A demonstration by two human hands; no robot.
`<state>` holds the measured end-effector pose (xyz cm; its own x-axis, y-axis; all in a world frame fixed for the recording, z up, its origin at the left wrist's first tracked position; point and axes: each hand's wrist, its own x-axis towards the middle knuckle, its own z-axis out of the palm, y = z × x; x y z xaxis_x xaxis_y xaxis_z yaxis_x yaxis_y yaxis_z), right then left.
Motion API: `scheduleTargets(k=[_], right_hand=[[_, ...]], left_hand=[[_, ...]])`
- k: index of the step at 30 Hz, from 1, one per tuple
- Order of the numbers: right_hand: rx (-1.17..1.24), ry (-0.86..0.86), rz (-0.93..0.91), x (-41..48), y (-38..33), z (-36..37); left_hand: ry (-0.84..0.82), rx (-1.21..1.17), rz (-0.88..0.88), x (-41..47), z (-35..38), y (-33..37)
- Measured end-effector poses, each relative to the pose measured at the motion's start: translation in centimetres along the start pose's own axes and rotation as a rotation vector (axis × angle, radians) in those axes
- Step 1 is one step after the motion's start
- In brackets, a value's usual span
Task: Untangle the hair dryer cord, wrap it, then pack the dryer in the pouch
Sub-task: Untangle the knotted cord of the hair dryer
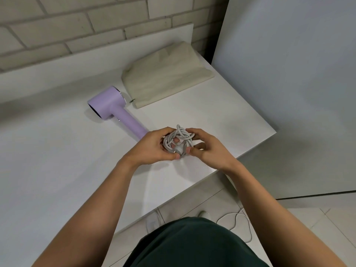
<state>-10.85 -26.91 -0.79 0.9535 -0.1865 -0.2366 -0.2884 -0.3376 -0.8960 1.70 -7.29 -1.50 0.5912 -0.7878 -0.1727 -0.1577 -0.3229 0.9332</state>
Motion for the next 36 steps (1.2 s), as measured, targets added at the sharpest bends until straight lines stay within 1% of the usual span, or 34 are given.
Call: scheduleTargets(k=[4,7,9,11,14,16,18,20,22,24,27,28,30,33,36], right_hand=[[-0.177,0.040,-0.066,-0.1,-0.8,0.5],[-0.151,0.085,-0.067,-0.1,-1.1,0.7],[-0.041,0.071,-0.035,-0.1,-0.9,0.6],[0.131,0.007,0.007,-0.3,-1.1,0.1],[0.288,-0.075,0.083,-0.7,-1.8,-0.7],[0.354,-0.059,0.152,-0.5,-2.2,-1.0],[0.303,0.010,0.202,0.2,-2.6,-0.9],[0.161,0.059,0.209,1.0,-2.8,-0.6],[0.033,0.074,0.183,1.5,-2.9,-0.4],[-0.059,0.064,0.168,1.8,-3.1,-0.6],[-0.103,0.023,0.181,1.9,-3.5,-0.6],[-0.118,0.036,0.175,1.9,-3.5,-0.5],[-0.124,0.120,0.153,2.0,-3.3,-0.2],[-0.011,0.272,0.144,1.9,-2.9,0.1],[0.262,0.344,0.164,1.8,-2.7,-0.1]], left_hand=[[0.115,0.006,0.027,-0.2,0.3,-0.4],[0.150,0.000,0.030,-0.4,0.4,-0.5],[0.150,0.009,0.038,-0.5,0.3,-0.5],[0.149,0.022,0.043,-0.5,0.2,-0.6],[0.161,0.057,0.064,-0.5,0.4,-0.5],[0.166,0.087,0.078,-0.4,0.7,-0.4],[0.171,0.116,0.084,-0.3,0.9,-0.4],[0.192,0.146,0.086,-0.2,1.0,-0.5],[0.211,0.166,0.090,-0.2,1.3,-0.4],[0.266,0.176,0.090,-0.1,1.6,-0.2],[0.382,0.174,0.063,0.0,1.7,-0.3],[0.382,0.174,0.057,0.1,1.7,-0.2],[0.348,0.178,0.059,0.2,1.6,-0.2],[0.323,0.156,0.045,0.4,1.5,0.1],[0.289,0.168,0.037,0.6,1.2,0.0]])
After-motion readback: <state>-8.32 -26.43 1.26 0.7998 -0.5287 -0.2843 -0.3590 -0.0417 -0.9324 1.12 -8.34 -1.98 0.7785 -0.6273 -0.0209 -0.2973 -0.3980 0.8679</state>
